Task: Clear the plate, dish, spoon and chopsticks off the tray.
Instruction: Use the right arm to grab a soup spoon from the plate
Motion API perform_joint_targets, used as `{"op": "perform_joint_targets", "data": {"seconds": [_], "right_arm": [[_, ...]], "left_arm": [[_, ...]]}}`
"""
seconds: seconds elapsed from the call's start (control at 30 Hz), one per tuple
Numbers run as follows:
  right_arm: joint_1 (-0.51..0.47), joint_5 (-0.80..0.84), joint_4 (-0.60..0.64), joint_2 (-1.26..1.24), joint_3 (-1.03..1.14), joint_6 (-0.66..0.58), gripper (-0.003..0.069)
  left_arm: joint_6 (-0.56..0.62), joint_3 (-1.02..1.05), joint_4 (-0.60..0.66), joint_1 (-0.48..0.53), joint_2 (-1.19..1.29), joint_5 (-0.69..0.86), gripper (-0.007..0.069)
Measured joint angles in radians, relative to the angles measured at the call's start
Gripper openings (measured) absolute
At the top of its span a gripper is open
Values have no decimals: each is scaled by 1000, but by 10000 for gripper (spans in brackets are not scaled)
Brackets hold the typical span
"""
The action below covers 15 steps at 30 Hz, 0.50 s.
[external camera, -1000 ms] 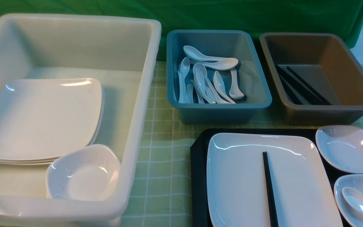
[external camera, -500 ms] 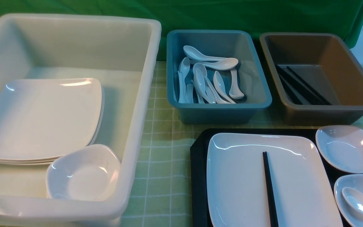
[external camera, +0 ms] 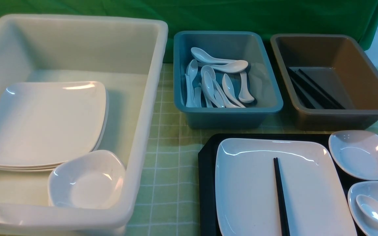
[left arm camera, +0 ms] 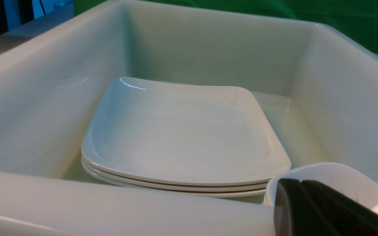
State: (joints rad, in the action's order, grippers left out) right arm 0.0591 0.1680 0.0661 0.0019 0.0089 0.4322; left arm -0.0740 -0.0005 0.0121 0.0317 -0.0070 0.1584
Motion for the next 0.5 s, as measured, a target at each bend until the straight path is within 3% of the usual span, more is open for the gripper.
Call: {"op": "perform_joint_targets", "data": {"seconds": [0.17,0.3,0.4,0.5], "right_arm": [[0,-72,48,0,0,221,239],[0,-121,51,0,0,254,202],[0,-77,49,12,-70,169,68],[0,111,-38,130,-294,15,25]], "left_arm": [[0,0,0,0,0,0,0],[0,0,0,0,0,0,0],[1,0,0,0,0,0,0],[1,0,0,0,0,0,0]]}}
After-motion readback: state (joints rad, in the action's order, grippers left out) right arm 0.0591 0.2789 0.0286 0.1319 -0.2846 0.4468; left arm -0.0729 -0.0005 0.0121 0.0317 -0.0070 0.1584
